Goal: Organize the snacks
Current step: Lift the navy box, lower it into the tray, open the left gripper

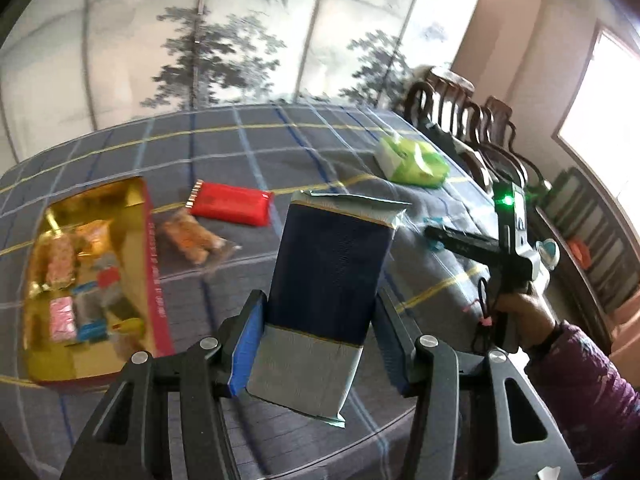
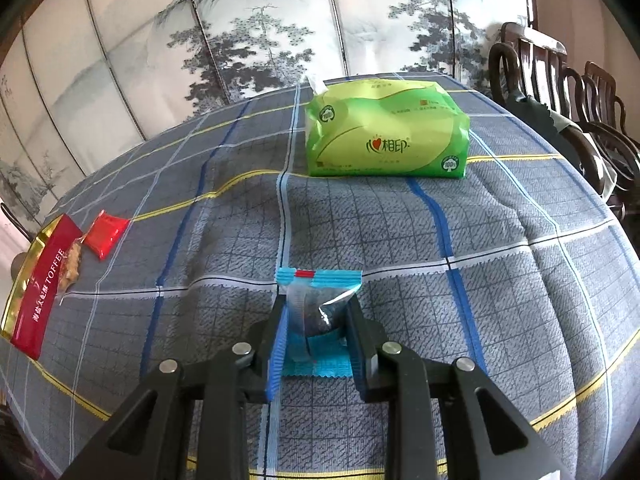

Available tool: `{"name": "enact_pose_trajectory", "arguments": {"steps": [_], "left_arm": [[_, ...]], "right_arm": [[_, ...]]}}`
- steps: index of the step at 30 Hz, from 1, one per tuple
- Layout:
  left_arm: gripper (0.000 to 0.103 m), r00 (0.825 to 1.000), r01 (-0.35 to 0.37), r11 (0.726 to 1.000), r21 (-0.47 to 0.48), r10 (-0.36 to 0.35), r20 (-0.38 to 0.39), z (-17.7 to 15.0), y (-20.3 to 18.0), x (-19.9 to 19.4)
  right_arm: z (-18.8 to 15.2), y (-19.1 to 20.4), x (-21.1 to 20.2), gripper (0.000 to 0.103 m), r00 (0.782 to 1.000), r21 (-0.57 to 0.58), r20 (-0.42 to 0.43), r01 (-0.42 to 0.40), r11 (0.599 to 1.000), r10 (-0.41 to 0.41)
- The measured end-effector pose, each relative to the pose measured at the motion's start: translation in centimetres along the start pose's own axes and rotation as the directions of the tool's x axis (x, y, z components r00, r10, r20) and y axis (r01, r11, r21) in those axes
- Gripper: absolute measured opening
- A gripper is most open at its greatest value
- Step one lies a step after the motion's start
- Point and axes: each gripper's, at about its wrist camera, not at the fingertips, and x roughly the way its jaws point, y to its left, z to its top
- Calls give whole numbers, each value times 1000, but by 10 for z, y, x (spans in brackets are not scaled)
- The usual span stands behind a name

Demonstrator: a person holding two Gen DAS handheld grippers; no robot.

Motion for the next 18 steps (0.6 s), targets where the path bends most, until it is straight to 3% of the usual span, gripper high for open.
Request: {"name": "enact_pose_trajectory", "arguments": {"steps": [18], "left_arm": [[49,984,-142,983,-112,153,91,6,68,-38]], "right_arm": [[-1,9,0,27,999,-44,-4,54,998,-54]]}}
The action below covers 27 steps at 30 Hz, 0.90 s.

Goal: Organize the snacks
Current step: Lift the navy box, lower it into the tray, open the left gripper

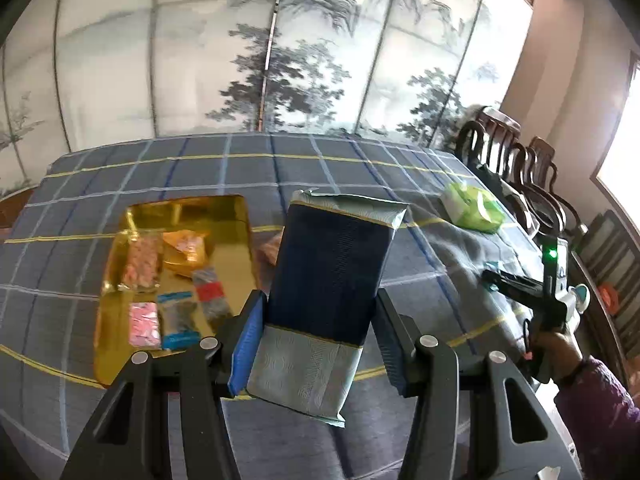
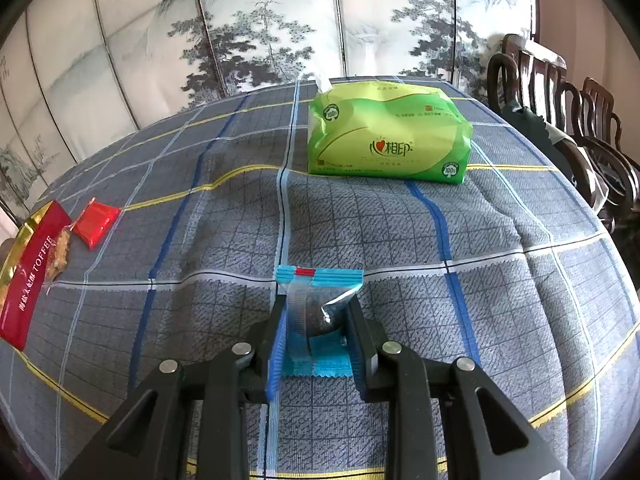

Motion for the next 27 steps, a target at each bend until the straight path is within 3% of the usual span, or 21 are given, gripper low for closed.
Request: {"name": "enact_pose_trajectory", "arguments": {"steps": [11,16,27], "left_arm": [[49,998,-64,998,-28,64,-9,2,27,11],[32,996,-87,995,-52,86,-28,2,40,20],[32,991,-129,985,-114,126,-34,2,70,25]], "right_arm": [[0,0,0,27,1000,-1,0,0,1000,0],[0,0,0,27,1000,-1,0,0,1000,0],[0,0,0,27,1000,-2,0,2,1000,-2]]}}
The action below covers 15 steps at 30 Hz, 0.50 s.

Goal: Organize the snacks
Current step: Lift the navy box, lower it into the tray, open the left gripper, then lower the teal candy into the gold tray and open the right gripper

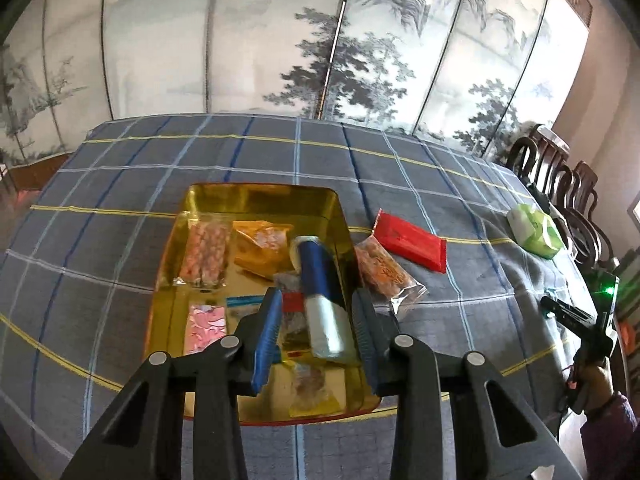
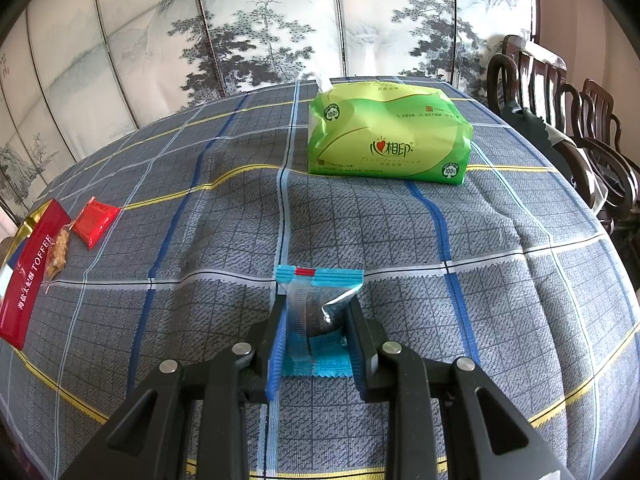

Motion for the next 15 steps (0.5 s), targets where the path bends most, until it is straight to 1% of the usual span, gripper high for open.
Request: {"name": "enact_pose_trajectory", "arguments": {"steps": [3,5,7,10,12,15], "left_arm": [[39,1000,2,1000,-14,-2,-9,-5,3,-3],[48,1000,-12,1000,-14,12,-7,-9,2,-7],[68,1000,-30,1000,-9,30,2,-14,1,-12],[69,1000,-22,1000,-5,22,12,-22,-1,-20],[69,1000,-22,1000,1,22,13,-25,-3,-24],[71,1000,-21,1000,10,21,23,-28,-7,-29]], "right_arm": [[0,1,0,27,1000,-7,-1,7,1000,-7],[0,1,0,27,1000,-10,-1,10,1000,-10],[-1,0,-1,27,1000,-12,0,8,1000,-8],[-2,1,-3,27,1000,-12,-9,-1,1000,1],[-3,1,-6,27,999,7,-22,-28,1000,28],[-7,2,-17,27,998,29,-7,-55,998,56]]}}
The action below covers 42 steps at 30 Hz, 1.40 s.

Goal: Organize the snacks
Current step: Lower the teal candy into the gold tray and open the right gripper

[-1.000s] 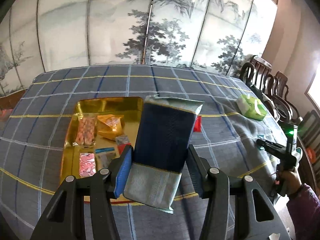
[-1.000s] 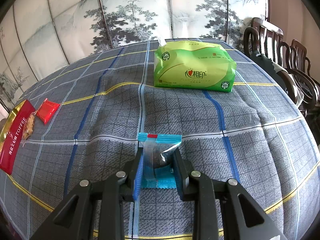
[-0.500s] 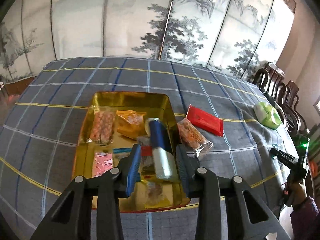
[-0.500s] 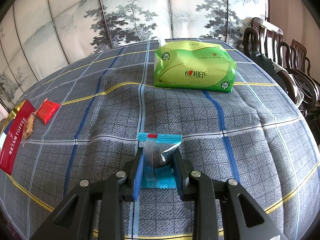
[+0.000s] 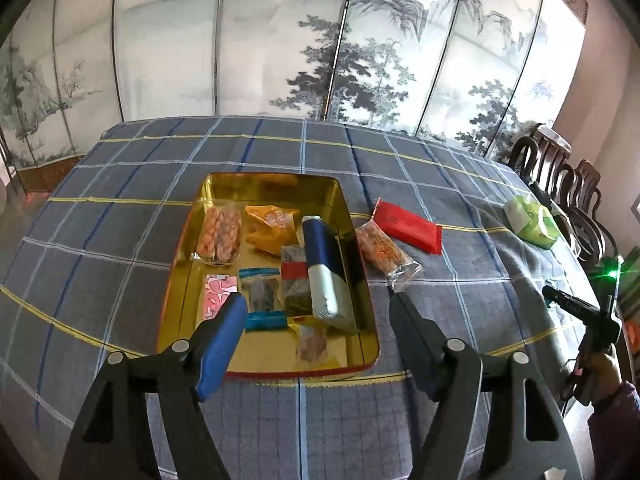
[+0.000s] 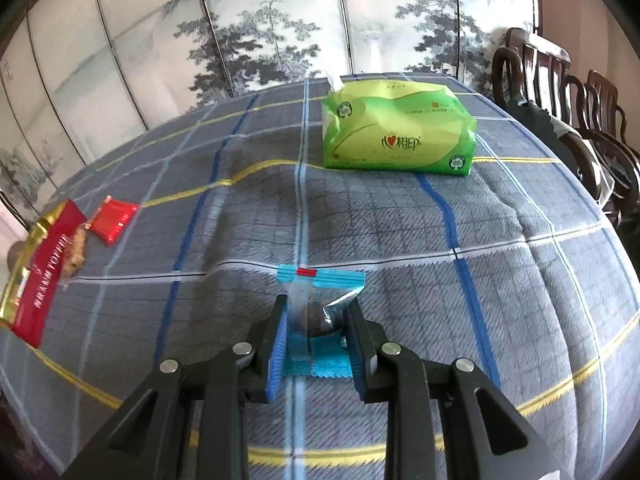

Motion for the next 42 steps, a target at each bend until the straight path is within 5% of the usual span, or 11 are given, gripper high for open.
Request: {"name": "enact_pose_trajectory", "arguments": {"steps": [6,12,22,29,42], "left_arm": [[85,1000,-11,1000,7,11,14,-4,-2,-9],[94,998,-63,998,-13,64,21,-8,11,-17],[100,991,-132,989,-61,133,11,-22,48,-26],[101,985,-174,984,-27,174,12,-25,57,-24],[102,981,-195,981,-4,195,-14,-31,63,-10]], "right_arm": [[-2,23,-27,27,995,11,32,-92,996,91],[3,101,-47,27,974,-90,39,-220,971,224],[28,265,-59,27,857,-253,-49,-507,824,513],[26,354,-23,27,833,-341,-168,-551,762,527],[25,403,35,29,822,-329,-267,-568,754,502]]}}
